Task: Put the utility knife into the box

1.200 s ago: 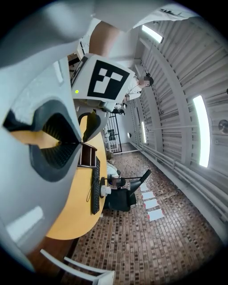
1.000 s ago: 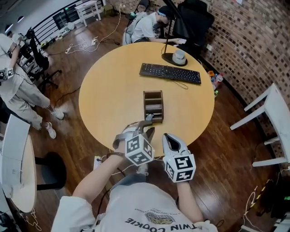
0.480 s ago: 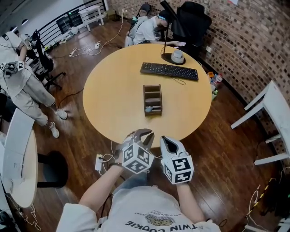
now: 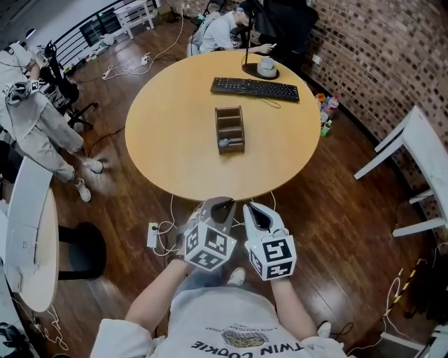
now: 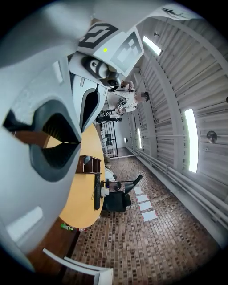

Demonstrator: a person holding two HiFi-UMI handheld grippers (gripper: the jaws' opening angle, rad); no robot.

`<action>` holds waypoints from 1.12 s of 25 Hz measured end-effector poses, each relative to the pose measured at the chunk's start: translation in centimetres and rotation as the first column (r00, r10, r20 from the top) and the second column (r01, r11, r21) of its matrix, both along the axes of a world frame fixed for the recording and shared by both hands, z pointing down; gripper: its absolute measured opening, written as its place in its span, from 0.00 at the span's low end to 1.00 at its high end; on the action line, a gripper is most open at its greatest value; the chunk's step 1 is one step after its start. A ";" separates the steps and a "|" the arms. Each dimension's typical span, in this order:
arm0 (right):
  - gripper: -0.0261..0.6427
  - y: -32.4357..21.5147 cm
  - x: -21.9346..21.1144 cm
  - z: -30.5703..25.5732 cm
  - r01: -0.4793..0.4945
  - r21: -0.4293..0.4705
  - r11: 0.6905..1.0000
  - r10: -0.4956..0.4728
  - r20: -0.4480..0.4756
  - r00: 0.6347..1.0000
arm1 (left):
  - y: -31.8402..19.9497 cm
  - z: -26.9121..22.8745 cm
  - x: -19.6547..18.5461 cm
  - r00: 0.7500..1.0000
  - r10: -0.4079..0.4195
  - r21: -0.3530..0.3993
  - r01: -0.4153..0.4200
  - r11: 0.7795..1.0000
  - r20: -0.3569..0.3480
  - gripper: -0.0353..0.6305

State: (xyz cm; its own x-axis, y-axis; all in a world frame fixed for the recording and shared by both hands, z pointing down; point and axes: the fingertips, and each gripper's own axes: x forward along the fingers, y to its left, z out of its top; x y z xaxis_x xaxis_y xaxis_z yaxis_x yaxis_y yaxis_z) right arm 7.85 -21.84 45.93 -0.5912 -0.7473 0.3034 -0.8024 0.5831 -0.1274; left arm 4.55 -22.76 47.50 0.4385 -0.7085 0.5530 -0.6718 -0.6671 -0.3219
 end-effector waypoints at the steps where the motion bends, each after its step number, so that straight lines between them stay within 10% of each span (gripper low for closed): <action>1: 0.04 0.4 -0.2 0.1 0.002 -0.004 1.000 -0.002 0.001 1.000 | 0.5 -0.3 -0.2 1.000 -0.011 0.001 0.011 1.000 -0.018 0.07; 28: 0.04 18.1 -11.3 -1.4 0.000 -0.003 1.000 0.000 -0.021 1.000 | 18.7 -3.4 -11.1 0.912 -0.118 -0.005 0.127 0.992 -0.394 0.06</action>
